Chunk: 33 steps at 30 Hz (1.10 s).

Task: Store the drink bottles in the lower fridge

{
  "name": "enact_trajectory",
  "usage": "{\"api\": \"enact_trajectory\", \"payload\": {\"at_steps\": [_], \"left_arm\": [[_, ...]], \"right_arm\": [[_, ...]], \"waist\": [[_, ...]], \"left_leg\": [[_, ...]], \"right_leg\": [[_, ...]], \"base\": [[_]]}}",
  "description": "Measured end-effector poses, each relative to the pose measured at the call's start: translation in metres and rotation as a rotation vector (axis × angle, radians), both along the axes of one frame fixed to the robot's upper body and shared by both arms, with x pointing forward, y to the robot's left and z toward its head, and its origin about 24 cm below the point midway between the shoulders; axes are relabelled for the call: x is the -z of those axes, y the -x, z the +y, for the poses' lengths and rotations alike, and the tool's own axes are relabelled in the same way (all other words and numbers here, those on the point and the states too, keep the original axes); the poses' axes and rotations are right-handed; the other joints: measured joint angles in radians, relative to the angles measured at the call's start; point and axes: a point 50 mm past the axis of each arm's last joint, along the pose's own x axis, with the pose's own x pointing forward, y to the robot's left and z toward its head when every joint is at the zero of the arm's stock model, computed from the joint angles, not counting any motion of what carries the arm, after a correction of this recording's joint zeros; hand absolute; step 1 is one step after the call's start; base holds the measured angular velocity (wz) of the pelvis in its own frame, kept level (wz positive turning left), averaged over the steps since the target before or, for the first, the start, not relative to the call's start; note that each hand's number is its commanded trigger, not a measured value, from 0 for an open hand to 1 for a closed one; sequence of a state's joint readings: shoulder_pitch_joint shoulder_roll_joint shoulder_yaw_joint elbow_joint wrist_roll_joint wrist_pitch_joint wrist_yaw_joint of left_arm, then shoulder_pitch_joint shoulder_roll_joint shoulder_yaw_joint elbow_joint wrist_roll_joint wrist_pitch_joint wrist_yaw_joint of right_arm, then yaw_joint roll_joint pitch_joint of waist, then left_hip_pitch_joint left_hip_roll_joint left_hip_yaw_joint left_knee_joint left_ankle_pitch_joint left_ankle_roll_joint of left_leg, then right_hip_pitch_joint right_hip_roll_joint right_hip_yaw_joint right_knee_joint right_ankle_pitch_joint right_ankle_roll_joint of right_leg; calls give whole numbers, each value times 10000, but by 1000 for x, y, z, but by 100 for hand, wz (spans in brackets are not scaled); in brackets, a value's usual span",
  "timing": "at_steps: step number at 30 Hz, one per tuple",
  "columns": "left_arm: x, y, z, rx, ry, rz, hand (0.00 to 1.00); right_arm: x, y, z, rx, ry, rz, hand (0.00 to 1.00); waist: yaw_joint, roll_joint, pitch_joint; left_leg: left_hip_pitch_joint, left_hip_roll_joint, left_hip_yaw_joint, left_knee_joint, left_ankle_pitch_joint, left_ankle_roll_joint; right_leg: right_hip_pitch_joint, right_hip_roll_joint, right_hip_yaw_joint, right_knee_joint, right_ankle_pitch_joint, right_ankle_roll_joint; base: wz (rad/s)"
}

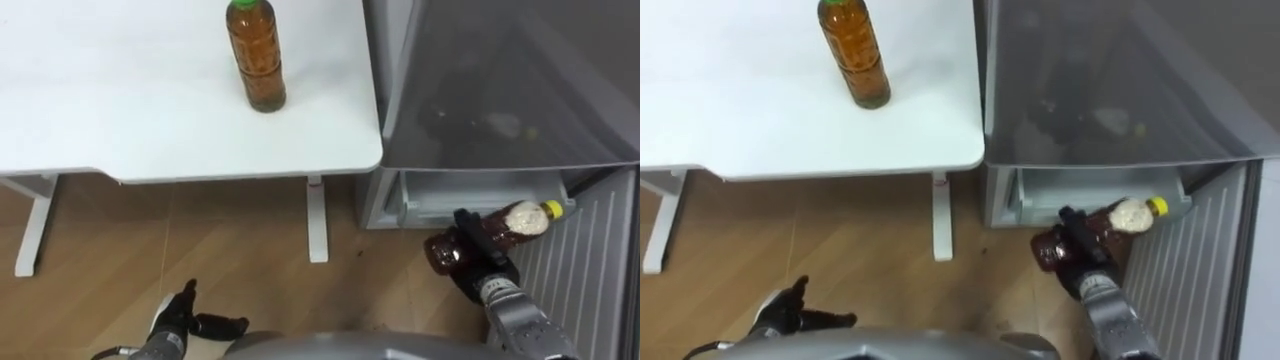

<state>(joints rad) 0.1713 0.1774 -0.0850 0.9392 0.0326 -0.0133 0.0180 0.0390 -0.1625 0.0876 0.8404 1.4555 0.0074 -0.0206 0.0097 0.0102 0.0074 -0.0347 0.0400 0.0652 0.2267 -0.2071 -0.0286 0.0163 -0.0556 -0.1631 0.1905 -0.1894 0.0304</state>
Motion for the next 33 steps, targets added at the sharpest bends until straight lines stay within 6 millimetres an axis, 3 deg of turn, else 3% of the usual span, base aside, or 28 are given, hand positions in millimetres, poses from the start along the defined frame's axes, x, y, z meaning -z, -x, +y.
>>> {"api": "enact_trajectory", "payload": {"at_steps": [4, 6, 9, 14, 21, 24, 28, 33], "left_arm": [[0, -20, -3, 290, 25, -32, 0], [1, -29, -7, 673, 63, 77, 0], [-1, -42, -9, 1070, 163, 81, 0], [0, -43, -9, 1054, 315, 261, 0], [-7, -64, -3, 852, 150, -107, 0], [-10, -71, 0, 932, 39, -260, 0], [-11, -75, 0, 815, 92, -393, 0], [-14, -76, 6, -110, 276, -641, 0]], "right_arm": [[-12, -39, 1, 252, -208, -680, 100], [-20, -61, -1, 491, -238, -975, 100], [-27, -77, -5, 1024, -462, -1268, 100], [-29, -79, -22, 2375, -844, -1193, 100], [-63, -109, -65, 3177, -107, -1689, 100], [-72, -115, -73, 3220, -2, -1759, 100], [-79, -121, -77, 3327, -80, -1857, 100], [-96, -140, -74, 3249, -182, -2052, 100]], "waist": [[3, 35, 43], [27, 99, 115], [143, 129, 118], [275, 132, 146], [558, -19, 361], [668, -108, 437], [779, -132, 455], [756, -377, 606]], "left_leg": [[-794, -4, -71, 109, 169, 26], [-1086, -13, -161, 96, 271, 25], [-1625, -23, -262, 76, 445, 10], [-2059, -175, -451, -324, 818, 47], [-3202, -351, -355, -323, 1124, 165], [-3568, -365, -329, -187, 1135, 181], [-3940, -404, -241, -23, 1152, 207], [-4624, -589, -63, 412, 1184, 267]], "right_leg": [[-842, -24, -49, 195, 114, -65], [-1095, -37, -164, 187, 185, -96], [-1616, -67, -333, 241, 234, -146], [-2234, -225, -528, 430, 239, -155], [-3731, -490, -446, 1128, 237, -144], [-4171, -519, -371, 1361, 237, -144], [-4691, -639, -369, 1757, 220, -131], [-5682, -1006, -372, 2751, 31, -134]], "base": [[1], [11], [14], [14], [1], [0], [-5], [-2]]}}
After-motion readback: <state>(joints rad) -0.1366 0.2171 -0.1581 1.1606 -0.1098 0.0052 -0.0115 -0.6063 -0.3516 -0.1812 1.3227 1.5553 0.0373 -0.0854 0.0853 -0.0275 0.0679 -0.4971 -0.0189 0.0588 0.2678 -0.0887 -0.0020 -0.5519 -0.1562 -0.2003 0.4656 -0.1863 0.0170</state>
